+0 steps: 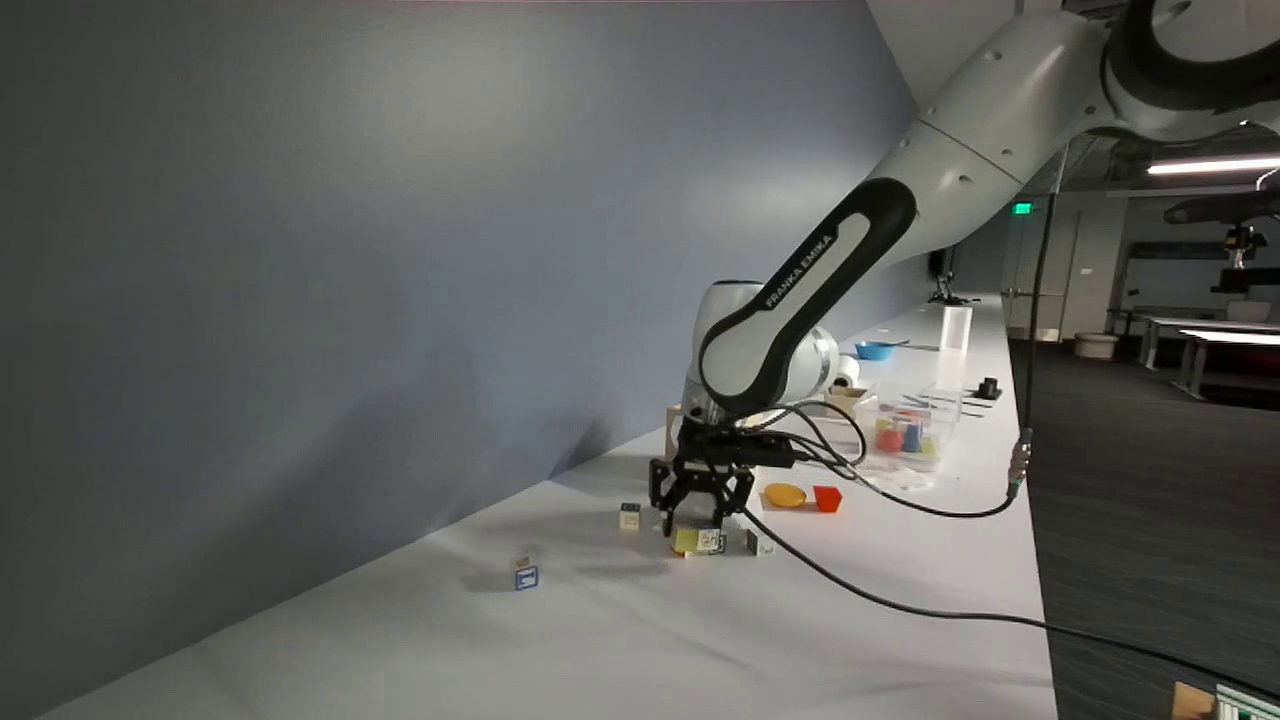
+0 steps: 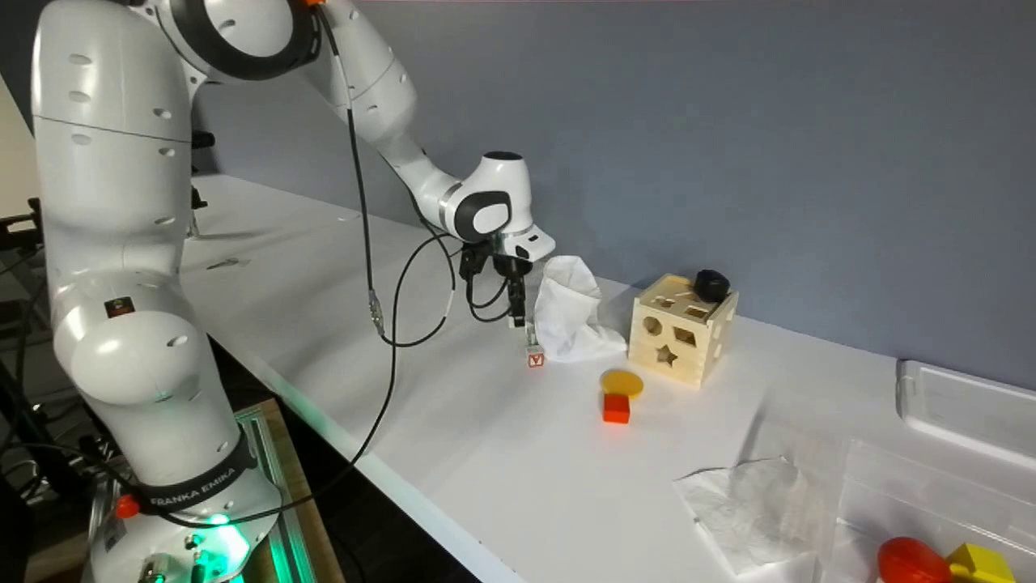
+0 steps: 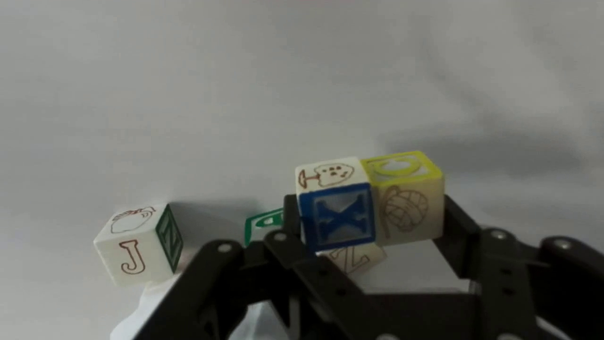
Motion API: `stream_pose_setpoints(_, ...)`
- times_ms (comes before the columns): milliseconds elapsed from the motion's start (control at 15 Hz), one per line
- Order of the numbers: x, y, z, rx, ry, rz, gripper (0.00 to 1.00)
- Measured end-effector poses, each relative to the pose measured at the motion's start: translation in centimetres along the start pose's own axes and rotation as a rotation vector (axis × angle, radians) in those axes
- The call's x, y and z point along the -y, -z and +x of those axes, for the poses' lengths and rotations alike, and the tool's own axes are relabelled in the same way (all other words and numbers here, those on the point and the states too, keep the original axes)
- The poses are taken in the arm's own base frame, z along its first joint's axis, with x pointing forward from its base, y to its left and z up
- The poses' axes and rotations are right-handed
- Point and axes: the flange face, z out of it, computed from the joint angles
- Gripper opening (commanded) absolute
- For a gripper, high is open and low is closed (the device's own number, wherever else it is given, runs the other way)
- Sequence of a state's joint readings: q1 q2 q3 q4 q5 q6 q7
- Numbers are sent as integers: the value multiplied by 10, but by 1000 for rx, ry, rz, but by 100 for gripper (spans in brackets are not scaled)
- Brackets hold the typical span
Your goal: Put the contents on the table inside the plastic
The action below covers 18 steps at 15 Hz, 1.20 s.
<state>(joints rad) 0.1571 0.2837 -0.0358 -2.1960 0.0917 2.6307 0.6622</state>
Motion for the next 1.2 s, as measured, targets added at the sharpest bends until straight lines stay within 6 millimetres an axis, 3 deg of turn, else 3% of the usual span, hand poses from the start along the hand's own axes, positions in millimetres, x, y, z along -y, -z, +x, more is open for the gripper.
stream_pose_setpoints(200,6,41,-1,4,-15,42,44)
stream_pose_setpoints(467,7,112,3,-80,-34,154,44)
stream_pose_setpoints(800,-23,188,18,-252,-100,281,44)
stream_pose_setpoints(1000,-53,212,29,-332,-164,317,44)
stream_pose_setpoints(1200,-81,211,40,-356,-225,310,44)
